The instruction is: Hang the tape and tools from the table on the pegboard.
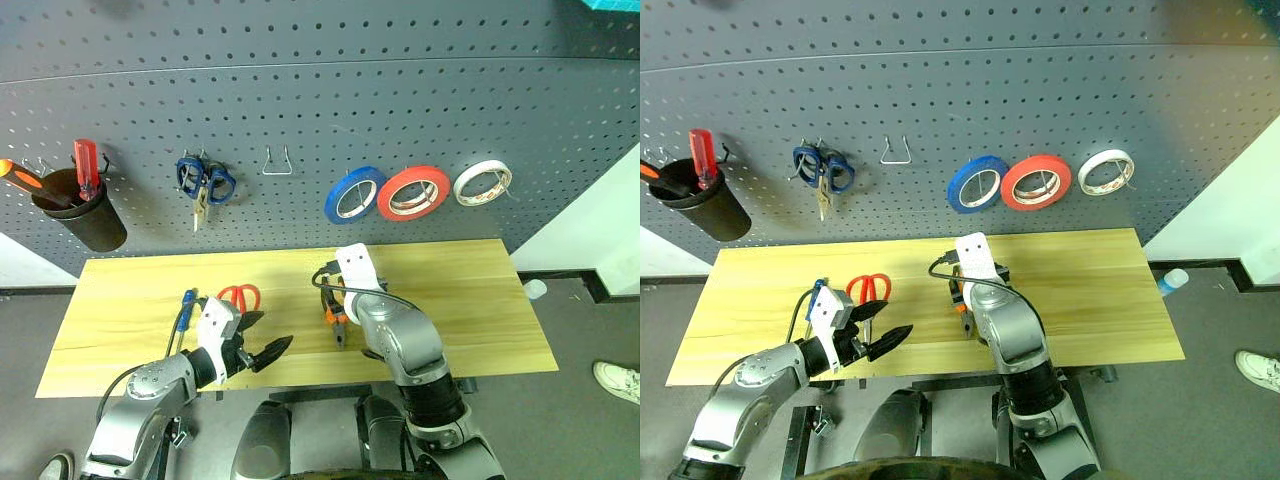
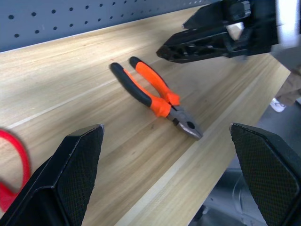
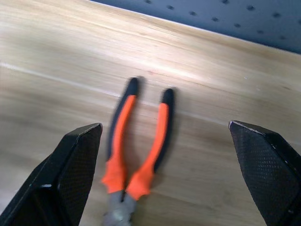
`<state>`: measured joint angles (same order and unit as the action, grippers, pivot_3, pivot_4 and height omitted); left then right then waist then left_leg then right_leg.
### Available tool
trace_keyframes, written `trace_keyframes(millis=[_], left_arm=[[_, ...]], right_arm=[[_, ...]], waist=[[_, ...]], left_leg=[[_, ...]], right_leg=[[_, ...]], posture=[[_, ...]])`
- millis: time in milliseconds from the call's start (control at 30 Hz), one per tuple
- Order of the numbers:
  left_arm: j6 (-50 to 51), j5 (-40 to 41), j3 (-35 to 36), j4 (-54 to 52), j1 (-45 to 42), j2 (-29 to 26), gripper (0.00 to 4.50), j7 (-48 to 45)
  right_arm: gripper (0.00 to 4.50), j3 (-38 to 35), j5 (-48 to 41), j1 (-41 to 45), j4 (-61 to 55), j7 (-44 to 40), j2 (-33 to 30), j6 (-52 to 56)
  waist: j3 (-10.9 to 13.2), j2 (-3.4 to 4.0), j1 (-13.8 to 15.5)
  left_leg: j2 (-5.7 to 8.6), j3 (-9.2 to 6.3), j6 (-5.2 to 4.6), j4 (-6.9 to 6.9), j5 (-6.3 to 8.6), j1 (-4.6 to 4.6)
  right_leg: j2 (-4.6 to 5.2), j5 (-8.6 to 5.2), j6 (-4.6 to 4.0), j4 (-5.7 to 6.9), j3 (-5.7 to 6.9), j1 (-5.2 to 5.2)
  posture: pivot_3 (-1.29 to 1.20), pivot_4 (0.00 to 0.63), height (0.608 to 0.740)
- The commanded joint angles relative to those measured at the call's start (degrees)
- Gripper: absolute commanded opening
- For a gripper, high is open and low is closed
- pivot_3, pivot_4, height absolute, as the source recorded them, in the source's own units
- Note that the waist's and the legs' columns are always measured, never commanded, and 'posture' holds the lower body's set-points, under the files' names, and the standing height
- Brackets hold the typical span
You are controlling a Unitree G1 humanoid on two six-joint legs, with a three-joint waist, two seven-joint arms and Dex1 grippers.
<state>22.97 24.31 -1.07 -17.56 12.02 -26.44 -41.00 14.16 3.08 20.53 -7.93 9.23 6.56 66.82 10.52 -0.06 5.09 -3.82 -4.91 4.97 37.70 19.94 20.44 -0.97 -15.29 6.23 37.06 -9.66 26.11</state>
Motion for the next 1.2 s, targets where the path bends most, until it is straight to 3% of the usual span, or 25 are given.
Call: trace_keyframes(millis=[33, 233, 733, 1200], left_arm=[[-0.3, 0.3, 0.2, -2.5, 0.9, -0.2, 4.50, 0.1], [0.0, 0.3, 0.2, -3.2, 1.6, -0.2, 4.50, 0.3], [1.0, 0.4, -0.3, -5.6, 3.5, -0.5, 4.50, 0.8], [2.9, 1.1, -0.1, -9.6, 6.9, -1.4, 4.50, 0.9]], right_arm=[[4.49, -1.0, 0.0, -0.5, 1.7, 3.3, 7.4, -2.6], [4.49, 1.7, -1.5, -2.2, 0.4, 4.9, 10.5, -0.8], [4.49, 5.6, -8.3, -5.3, -0.7, 3.8, 11.5, 4.9], [4.49, 4.0, -9.8, -3.3, 5.2, 6.3, 11.6, 2.4]], waist=[[0.1, -0.01, 0.0], [0.3, -0.01, 0.1], [2.0, 0.03, 0.0], [3.9, -0.04, -0.3]], left_leg=[[0.00, 0.00, 0.00, -0.02, 0.00, 0.04], [0.00, 0.00, 0.02, -0.44, -0.02, -0.02], [-0.01, -0.01, 0.02, -0.57, -0.02, 0.04], [-0.02, -0.01, 0.03, -0.58, -0.02, 0.13]], right_leg=[[0.00, 0.01, 0.01, 0.02, 0.00, 0.09], [0.01, 0.00, -0.02, 0.04, 0.03, 0.24], [0.05, -0.05, -0.07, -0.01, 0.09, 0.33], [0.06, -0.06, -0.04, -0.01, 0.10, 0.42]], posture=[[0.30, 0.204, 0.727], [0.30, 0.211, 0.727], [0.30, 0.254, 0.727], [0.30, 0.279, 0.727]])
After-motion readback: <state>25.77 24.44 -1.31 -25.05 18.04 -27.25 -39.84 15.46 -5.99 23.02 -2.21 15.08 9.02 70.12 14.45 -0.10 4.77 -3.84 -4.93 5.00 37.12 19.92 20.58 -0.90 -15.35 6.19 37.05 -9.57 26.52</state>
